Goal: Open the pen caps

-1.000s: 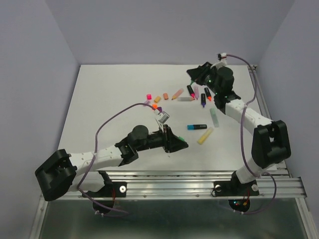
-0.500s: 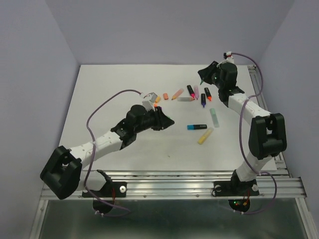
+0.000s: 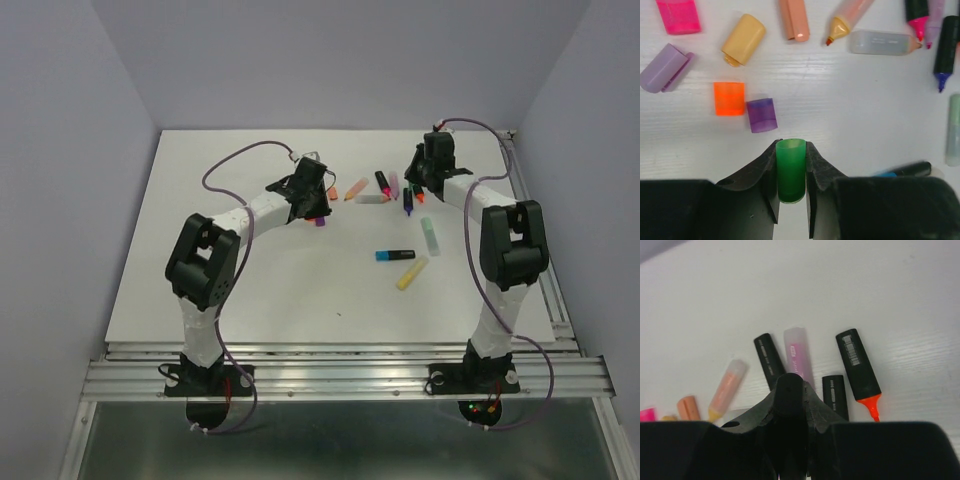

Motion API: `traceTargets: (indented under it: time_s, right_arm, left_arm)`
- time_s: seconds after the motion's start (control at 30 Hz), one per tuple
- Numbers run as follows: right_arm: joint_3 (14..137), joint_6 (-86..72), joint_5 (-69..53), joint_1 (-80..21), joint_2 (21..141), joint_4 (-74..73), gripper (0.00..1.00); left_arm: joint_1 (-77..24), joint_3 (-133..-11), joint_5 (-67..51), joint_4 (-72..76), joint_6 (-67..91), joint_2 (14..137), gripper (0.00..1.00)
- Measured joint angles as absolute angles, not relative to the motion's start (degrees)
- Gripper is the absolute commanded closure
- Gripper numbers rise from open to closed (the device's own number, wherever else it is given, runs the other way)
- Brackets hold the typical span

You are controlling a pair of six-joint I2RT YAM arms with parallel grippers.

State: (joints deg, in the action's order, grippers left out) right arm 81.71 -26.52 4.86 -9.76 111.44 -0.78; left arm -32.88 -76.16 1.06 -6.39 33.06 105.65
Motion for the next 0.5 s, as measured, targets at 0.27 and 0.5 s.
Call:
traceTargets:
  time_s: [0.27, 0.5]
  right_arm:
    - [82.8, -23.6, 10.7, -9.8, 117.6, -5.2, 0.91]
    - [82.8, -22.5, 12.9, -9.7, 118.7, -5.7, 0.85]
  left_arm:
    - [-33.0, -86.4, 6.1, -17.4, 31.7, 116.3, 0.88]
    - [-33.0, -89.8, 6.3, -20.9, 30.8, 118.1, 0.74]
